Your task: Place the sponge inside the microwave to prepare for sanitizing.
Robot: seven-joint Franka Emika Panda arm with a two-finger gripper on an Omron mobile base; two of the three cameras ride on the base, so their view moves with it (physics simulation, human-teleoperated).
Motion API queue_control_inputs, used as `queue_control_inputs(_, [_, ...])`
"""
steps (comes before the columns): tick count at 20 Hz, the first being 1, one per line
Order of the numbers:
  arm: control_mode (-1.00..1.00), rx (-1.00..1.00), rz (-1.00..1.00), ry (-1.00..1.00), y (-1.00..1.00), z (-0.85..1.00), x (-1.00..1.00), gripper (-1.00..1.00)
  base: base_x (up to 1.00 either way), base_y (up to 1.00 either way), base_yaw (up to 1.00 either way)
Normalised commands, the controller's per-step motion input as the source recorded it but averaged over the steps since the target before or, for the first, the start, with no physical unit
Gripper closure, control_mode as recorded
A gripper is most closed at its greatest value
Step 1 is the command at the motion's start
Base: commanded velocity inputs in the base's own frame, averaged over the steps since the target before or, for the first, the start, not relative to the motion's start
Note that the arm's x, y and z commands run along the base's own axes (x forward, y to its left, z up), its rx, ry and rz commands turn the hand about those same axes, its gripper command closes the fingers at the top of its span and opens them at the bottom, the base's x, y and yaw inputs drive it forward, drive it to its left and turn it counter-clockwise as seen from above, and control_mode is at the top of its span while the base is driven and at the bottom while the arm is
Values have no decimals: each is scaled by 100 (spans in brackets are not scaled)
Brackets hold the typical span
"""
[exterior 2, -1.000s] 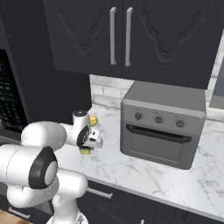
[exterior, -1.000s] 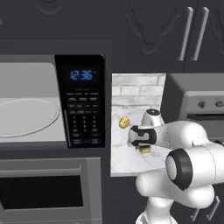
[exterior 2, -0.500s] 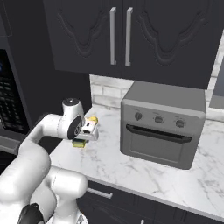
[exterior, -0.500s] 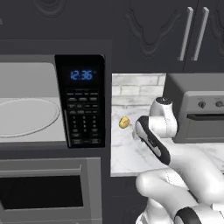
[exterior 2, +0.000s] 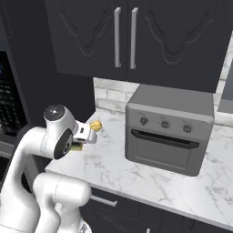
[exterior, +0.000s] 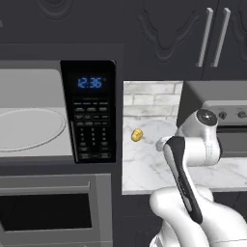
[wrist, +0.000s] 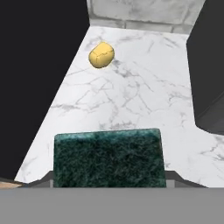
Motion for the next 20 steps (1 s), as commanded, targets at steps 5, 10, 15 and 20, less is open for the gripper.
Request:
queue_control_inputs(5, [-100, 0, 0, -40, -4, 64, -55, 100, 0, 0, 0])
queue_control_inputs(10, [-100, -6, -5, -29, 0, 5, -52, 100, 0, 0, 0])
queue_control_inputs(15, [-100, -5, -16, -27, 0, -6, -41, 100, 0, 0, 0])
queue_control_inputs(20, [-100, 6, -7, -17, 0, -74, -36, 100, 0, 0, 0])
